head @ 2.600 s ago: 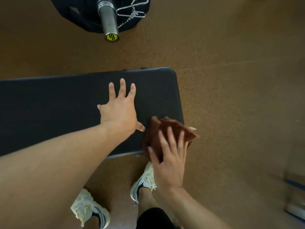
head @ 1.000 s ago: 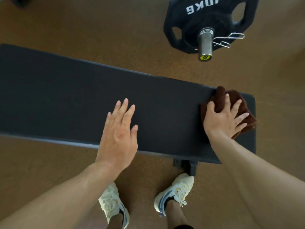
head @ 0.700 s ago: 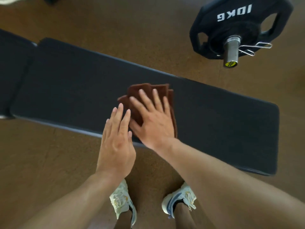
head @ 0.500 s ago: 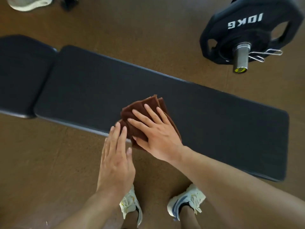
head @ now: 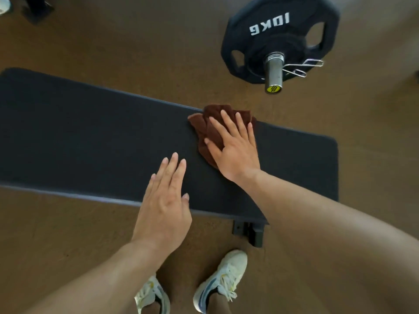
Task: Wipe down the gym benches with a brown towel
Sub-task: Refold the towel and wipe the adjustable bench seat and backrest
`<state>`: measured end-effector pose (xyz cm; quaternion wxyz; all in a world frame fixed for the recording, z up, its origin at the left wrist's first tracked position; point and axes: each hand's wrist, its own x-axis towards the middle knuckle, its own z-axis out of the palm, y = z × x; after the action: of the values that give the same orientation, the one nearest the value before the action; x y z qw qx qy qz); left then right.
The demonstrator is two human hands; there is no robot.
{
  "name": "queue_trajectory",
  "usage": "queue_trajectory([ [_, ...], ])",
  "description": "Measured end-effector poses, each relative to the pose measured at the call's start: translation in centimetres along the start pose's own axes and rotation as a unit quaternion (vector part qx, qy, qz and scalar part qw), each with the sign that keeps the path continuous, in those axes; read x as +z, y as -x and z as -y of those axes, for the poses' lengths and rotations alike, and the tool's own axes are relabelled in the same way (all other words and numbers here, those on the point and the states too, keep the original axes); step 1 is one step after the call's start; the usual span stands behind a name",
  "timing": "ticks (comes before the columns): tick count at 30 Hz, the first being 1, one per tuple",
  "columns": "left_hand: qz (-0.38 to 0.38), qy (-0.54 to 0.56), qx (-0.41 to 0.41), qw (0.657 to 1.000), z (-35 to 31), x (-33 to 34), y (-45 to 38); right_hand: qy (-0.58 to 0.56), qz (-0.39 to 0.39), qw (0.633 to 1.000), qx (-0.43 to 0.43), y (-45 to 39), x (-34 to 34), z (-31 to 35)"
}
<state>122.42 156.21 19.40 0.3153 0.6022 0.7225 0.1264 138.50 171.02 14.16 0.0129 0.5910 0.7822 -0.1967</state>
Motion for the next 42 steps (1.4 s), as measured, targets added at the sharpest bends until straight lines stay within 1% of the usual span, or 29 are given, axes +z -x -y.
queue_trajectory([
  [4, 0.035, 0.014, 0.02, 0.999, -4.8, 3.2, -0.7, -0.031, -0.021, 0.992, 0.118, 2.3, -1.9, -8.4],
  [7, 0.058, 0.023, 0.033, 0.998, -8.8, 5.7, -0.9, -0.051, -0.043, 0.981, 0.182, 5.0, -3.4, -14.2],
  [9, 0.079, 0.016, 0.045, 0.996, -10.7, 6.9, -1.1, -0.065, -0.057, 0.972, 0.217, 6.7, -3.8, -16.7],
  [11, 0.101, 0.005, 0.048, 0.994, -12.0, 7.7, -1.3, -0.077, -0.068, 0.966, 0.238, 8.3, -3.8, -18.3],
  [13, 0.118, -0.01, 0.044, 0.992, -12.9, 8.3, -1.6, -0.119, -0.08, 0.954, 0.263, 9.9, -3.8, -19.2],
  [16, 0.147, -0.036, 0.028, 0.988, -13.3, 8.9, -1.7, -0.185, -0.108, 0.917, 0.338, 12.8, -3.7, -19.4],
  [18, 0.155, -0.071, 0.034, 0.985, -13.1, 9.3, -1.5, -0.209, -0.134, 0.89, 0.383, 14.9, -3.1, -19.0],
  [20, 0.156, -0.095, 0.05, 0.982, -12.7, 9.6, -1.1, -0.25, -0.177, 0.859, 0.412, 17.1, -2.2, -18.4],
  [21, 0.157, -0.101, 0.06, 0.981, -12.5, 9.7, -0.8, -0.263, -0.194, 0.849, 0.414, 18.3, -1.6, -18.0],
  [22, 0.158, -0.105, 0.07, 0.979, -12.3, 9.8, -0.5, -0.262, -0.206, 0.85, 0.408, 19.5, -0.9, -17.5],
  [23, 0.158, -0.107, 0.078, 0.978, -11.9, 9.7, -0.4, -0.247, -0.21, 0.86, 0.394, 20.5, -0.3, -17.0],
  [26, 0.165, -0.084, 0.103, 0.977, -10.6, 9.0, 0.0, -0.167, -0.188, 0.911, 0.327, 22.3, 1.5, -16.1],
  [28, 0.165, -0.062, 0.121, 0.977, -9.4, 8.3, 0.1, -0.104, -0.166, 0.945, 0.262, 22.5, 2.1, -15.7],
  [30, 0.166, -0.036, 0.133, 0.976, -8.2, 7.6, 0.1, -0.04, -0.131, 0.974, 0.18, 22.0, 2.3, -14.8],
  [32, 0.138, 0.007, 0.118, 0.983, -7.0, 6.8, 0.1, 0.008, -0.082, 0.994, 0.078, 20.6, 2.2, -12.5],
  [33, 0.113, 0.028, 0.1, 0.988, -6.4, 6.4, 0.0, 0.029, -0.057, 0.997, 0.029, 19.6, 2.2, -11.2],
  [35, 0.058, 0.048, 0.062, 0.995, -5.1, 5.3, -0.3, 0.058, -0.016, 0.997, -0.046, 17.0, 2.0, -9.3],
  [36, 0.034, 0.049, 0.046, 0.997, -4.3, 4.7, -0.6, 0.066, -0.001, 0.995, -0.069, 15.3, 1.6, -8.8],
  [38, 0.002, 0.044, 0.03, 0.999, -2.3, 3.1, -1.2, 0.076, 0.019, 0.994, -0.072, 11.3, 0.7, -8.3],
  [39, -0.008, 0.039, 0.024, 0.999, -1.3, 2.4, -1.5, 0.072, 0.02, 0.996, -0.043, 9.1, 0.2, -8.0],
  [41, -0.025, 0.032, 0.006, 0.999, 0.8, 0.9, -1.9, 0.025, 0.01, 0.997, 0.071, 4.6, -0.8, -6.3],
  [42, -0.036, 0.029, -0.002, 0.999, 1.8, 0.2, -2.0, -0.008, -0.003, 0.991, 0.135, 2.7, -0.9, -4.8],
])
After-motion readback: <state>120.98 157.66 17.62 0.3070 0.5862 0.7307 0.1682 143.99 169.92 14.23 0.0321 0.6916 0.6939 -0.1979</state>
